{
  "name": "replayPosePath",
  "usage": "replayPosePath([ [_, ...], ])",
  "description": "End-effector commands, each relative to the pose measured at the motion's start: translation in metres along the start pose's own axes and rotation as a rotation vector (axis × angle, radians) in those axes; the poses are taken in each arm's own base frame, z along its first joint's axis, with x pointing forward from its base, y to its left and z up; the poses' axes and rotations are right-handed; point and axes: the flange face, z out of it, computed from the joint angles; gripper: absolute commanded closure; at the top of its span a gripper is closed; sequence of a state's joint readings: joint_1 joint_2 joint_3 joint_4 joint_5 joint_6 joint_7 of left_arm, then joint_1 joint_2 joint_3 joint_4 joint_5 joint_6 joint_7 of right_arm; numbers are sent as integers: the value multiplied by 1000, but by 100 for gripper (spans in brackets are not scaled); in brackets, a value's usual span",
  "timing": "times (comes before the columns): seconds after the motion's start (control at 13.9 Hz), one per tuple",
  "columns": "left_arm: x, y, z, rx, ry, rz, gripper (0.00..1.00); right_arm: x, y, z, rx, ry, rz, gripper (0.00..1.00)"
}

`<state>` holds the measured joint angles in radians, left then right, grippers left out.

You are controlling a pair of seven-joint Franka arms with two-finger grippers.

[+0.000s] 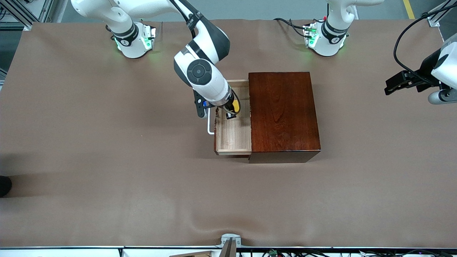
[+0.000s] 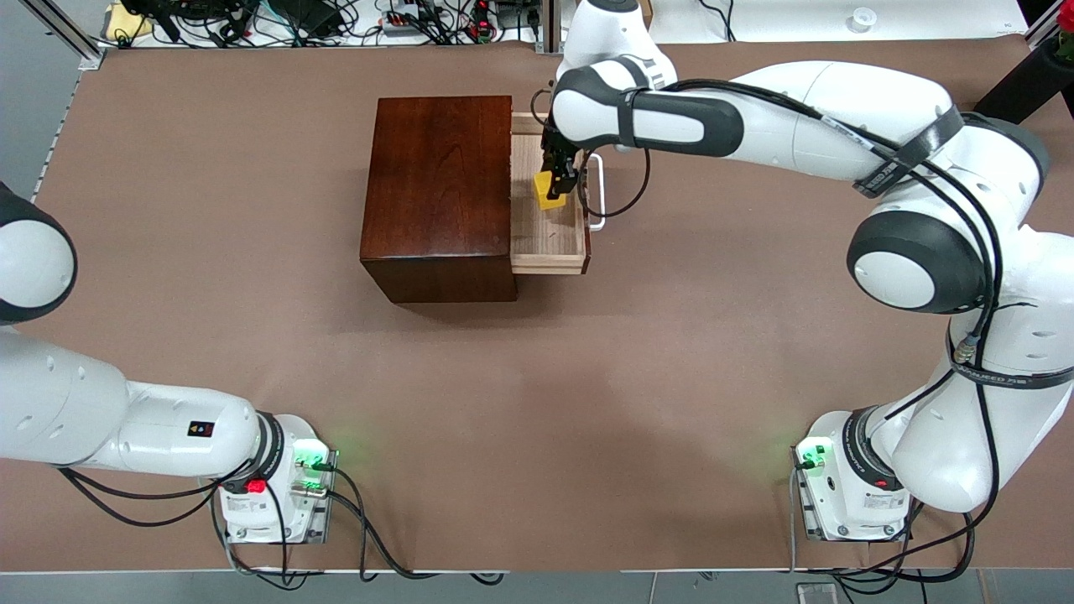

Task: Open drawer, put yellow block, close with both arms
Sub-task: 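Carry the yellow cube with the right gripper into the open drawer, then open the right gripper and withdraw it while the left gripper reaches the drawer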

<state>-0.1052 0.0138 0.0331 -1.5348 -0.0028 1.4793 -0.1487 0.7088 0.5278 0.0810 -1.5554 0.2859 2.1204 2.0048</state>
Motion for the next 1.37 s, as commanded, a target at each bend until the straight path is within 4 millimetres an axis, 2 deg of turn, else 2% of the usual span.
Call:
replayPosePath([
  [0.0, -5, -4, -4, 2, 1, 17, 0, -6, -4, 9, 8, 1, 15, 100],
  [0.07, -6, -4, -4, 2, -1, 18, 0, -5, -4, 12, 5, 3, 16, 96],
  [0.14, -5, -4, -4, 2, 1, 17, 0, -4, -4, 13, 3, 4, 18, 62],
  [0.22, -5, -4, -4, 2, 1, 17, 0, -3, -4, 14, -2, 2, 24, 33],
  [0.29, -5, -4, -4, 2, 1, 17, 0, 0, -7, 14, -3, 3, 44, 9],
  [0.36, -6, -3, -4, 2, 1, 18, 0, 1, -8, 12, -2, 7, 57, 0],
  [0.57, -6, -3, -4, 2, 1, 18, 0, -8, -7, 3, 53, 80, -41, 0],
  [0.72, -6, -2, -5, 2, 1, 20, 0, -29, 3, -8, 94, 175, -137, 0],
  [1.08, -7, 5, -5, 1, 2, 21, 0, -4, -18, -71, 26, 209, -78, 0],
  [1.22, -9, 24, -3, 3, -1, 53, 0, 7, -25, -92, 17, 210, -107, 0],
  [1.29, -13, 44, -2, 0, -3, 77, 0, 14, -25, -107, 9, 211, -184, 0],
])
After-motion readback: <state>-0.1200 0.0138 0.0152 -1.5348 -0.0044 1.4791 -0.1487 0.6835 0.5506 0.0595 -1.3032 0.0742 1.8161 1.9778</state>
